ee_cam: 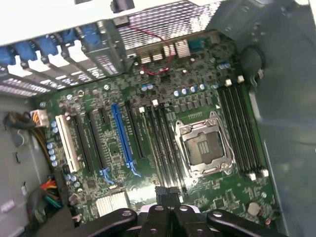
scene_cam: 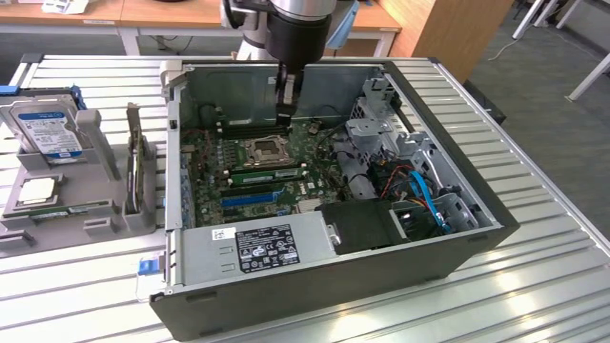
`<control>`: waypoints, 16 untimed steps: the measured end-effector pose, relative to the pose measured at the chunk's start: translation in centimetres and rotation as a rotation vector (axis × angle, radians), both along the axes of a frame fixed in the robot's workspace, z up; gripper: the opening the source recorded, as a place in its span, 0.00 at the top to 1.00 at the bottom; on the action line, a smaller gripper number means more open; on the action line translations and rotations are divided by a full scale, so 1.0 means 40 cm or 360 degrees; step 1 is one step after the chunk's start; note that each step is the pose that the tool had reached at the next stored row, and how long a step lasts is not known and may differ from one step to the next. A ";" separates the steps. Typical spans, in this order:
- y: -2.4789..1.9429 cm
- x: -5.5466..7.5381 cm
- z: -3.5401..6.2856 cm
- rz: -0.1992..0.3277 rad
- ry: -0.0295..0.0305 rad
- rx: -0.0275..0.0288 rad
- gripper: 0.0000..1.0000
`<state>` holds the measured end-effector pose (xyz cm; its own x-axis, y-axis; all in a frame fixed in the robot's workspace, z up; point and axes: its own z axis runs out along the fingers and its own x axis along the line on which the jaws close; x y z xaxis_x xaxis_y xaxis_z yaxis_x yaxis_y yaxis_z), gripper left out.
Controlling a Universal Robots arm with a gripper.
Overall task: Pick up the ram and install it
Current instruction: 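Press down the ram until it locks into place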
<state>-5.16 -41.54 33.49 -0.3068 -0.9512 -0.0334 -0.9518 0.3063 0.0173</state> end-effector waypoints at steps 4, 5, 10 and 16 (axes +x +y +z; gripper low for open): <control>0.000 0.000 0.000 -0.0110 0.00000 0.00000 0.90; 0.000 0.000 0.000 -0.0140 0.00000 0.00000 0.90; 0.000 0.000 0.000 -0.0280 0.00000 0.00000 0.90; 0.000 0.000 0.000 -0.0449 -0.00001 0.00001 0.90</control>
<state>-5.16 -41.54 33.48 -0.5595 -0.8282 -0.0335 -0.8288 0.5592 0.0173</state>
